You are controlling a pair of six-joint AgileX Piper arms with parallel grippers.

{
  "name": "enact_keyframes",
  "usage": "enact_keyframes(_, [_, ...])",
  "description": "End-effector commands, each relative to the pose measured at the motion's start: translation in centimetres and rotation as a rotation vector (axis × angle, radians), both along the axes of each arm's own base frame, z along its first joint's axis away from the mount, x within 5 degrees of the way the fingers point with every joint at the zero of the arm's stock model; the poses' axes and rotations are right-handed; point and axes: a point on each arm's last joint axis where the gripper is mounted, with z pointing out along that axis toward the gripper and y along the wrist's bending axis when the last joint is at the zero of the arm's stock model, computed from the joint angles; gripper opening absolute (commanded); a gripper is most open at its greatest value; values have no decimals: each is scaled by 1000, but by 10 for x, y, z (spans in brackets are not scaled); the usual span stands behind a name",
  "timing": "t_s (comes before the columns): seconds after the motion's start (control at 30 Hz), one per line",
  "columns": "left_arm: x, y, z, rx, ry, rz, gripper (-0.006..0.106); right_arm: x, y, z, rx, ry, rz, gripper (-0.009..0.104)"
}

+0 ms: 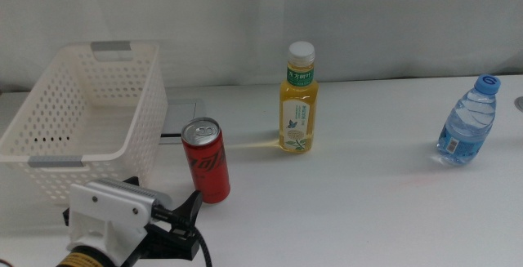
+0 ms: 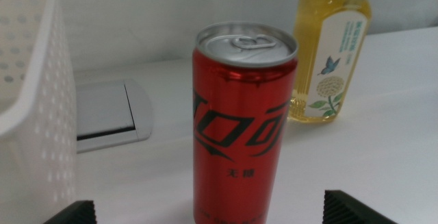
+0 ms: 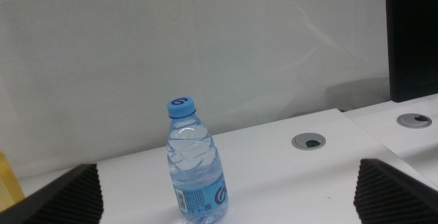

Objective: Use arms to grab the bottles and put them into the dustbin to the left of the table.

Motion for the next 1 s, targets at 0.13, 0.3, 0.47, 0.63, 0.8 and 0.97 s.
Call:
enact_keyframes(0.13, [18, -13, -7, -12, 12, 13, 86, -3, 0, 0, -14, -29, -11, 103])
enact_keyframes(0.3, [38, -27, -10, -15, 10, 16, 86, -3, 0, 0, -14, -29, -11, 103])
enact_keyframes(0.47, [54, -35, -22, -2, 27, 32, 86, -3, 0, 0, -14, -29, -11, 103])
enact_keyframes(0.63, [63, -31, -36, -7, 2, 135, 86, -3, 0, 0, -14, -29, -11, 103])
enact_keyframes(0.8, [73, -39, -43, -33, 12, 139, 86, -3, 0, 0, -14, -29, -11, 103])
enact_keyframes(0.97, [86, -50, -41, -47, -13, 118, 86, -3, 0, 0, -14, -29, -11, 103])
